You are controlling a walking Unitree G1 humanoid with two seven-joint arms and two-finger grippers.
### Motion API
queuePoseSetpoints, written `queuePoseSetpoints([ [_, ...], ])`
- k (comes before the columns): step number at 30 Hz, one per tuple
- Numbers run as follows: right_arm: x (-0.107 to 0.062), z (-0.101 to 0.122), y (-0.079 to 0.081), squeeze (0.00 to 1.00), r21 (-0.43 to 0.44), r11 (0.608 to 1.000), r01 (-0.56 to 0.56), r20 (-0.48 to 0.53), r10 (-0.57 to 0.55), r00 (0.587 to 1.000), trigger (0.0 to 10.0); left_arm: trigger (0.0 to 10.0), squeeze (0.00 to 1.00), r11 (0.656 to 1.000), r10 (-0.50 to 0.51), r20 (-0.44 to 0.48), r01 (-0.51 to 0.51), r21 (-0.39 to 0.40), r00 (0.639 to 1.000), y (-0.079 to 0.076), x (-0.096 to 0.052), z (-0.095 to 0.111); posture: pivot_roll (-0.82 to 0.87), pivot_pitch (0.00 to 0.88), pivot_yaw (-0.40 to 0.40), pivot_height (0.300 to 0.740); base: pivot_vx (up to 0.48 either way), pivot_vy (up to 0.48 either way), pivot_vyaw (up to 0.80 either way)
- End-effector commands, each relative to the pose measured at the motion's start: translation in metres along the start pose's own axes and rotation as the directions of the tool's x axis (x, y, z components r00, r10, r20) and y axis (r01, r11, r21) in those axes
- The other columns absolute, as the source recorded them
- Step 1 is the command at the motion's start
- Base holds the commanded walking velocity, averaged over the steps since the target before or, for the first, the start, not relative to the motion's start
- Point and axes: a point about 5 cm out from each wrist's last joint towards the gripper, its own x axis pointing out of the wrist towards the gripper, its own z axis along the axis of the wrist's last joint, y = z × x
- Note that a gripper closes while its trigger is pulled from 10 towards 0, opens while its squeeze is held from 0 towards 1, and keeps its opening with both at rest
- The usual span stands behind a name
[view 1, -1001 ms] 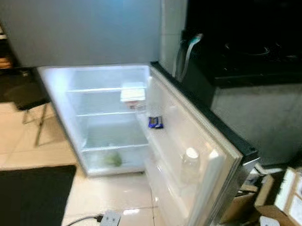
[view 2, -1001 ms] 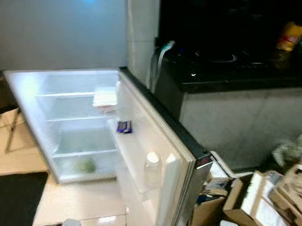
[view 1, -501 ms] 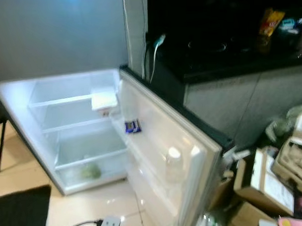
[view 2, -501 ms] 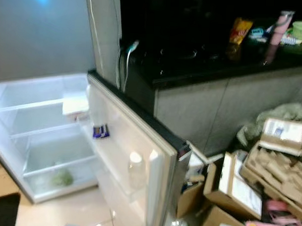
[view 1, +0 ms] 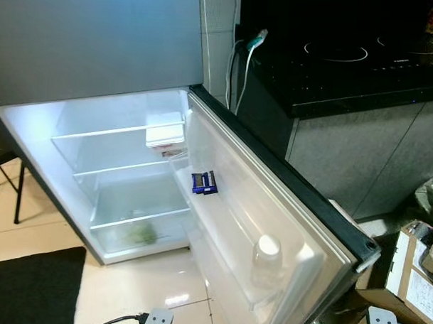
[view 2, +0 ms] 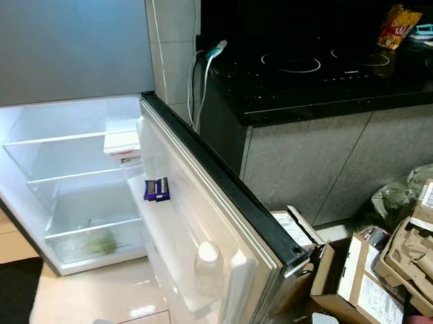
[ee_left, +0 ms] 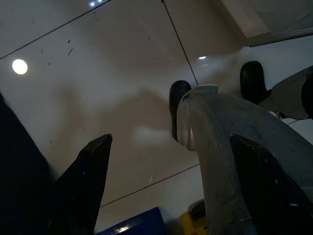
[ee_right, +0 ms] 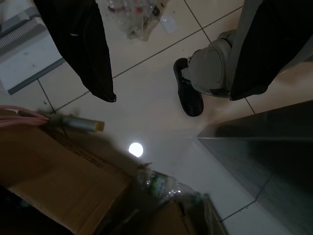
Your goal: Restocking fridge
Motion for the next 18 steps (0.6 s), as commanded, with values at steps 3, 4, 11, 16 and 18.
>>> queuePoseSetpoints([
  [3,-0.0003,-0.0027,0.0010,0.00,-0.015,1.000,-0.009,-0.010,0.008,1.000,10.0,10.0,0.00,1.000,0.002,-0.024,-0.002,0.007,1.000,-0.0019,-0.0001,-0.0063,-0.03,0.000,-0.017,0.738,0.000,0.000,0.00],
  [4,-0.0003,-0.0026,0.0013,0.00,-0.017,1.000,-0.010,-0.010,0.010,1.000,10.0,10.0,0.00,1.000,0.001,-0.026,-0.001,0.006,1.000,-0.0022,-0.0001,-0.0067,-0.03,0.000,-0.018,0.738,0.000,0.000,0.00],
  [11,-0.0001,-0.0028,0.0024,0.00,-0.022,1.000,-0.015,-0.014,0.015,1.000,10.0,10.0,0.00,1.000,0.001,-0.031,-0.001,0.004,1.000,-0.0015,-0.0005,-0.0085,-0.03,0.000,-0.020,0.738,-0.184,0.000,0.00],
  [16,-0.0002,-0.0036,0.0027,0.00,-0.022,1.000,-0.016,-0.016,0.016,1.000,10.0,10.0,0.00,1.000,0.002,-0.034,-0.002,0.004,0.999,-0.0005,-0.0010,-0.0105,-0.03,0.000,-0.021,0.738,-0.272,0.000,0.00],
  [18,-0.0003,-0.0040,0.0028,0.00,-0.022,1.000,-0.017,-0.017,0.017,1.000,10.0,10.0,0.00,1.000,0.003,-0.035,-0.003,0.006,0.999,-0.0002,-0.0012,-0.0113,-0.03,0.000,-0.021,0.738,-0.266,0.000,0.00],
])
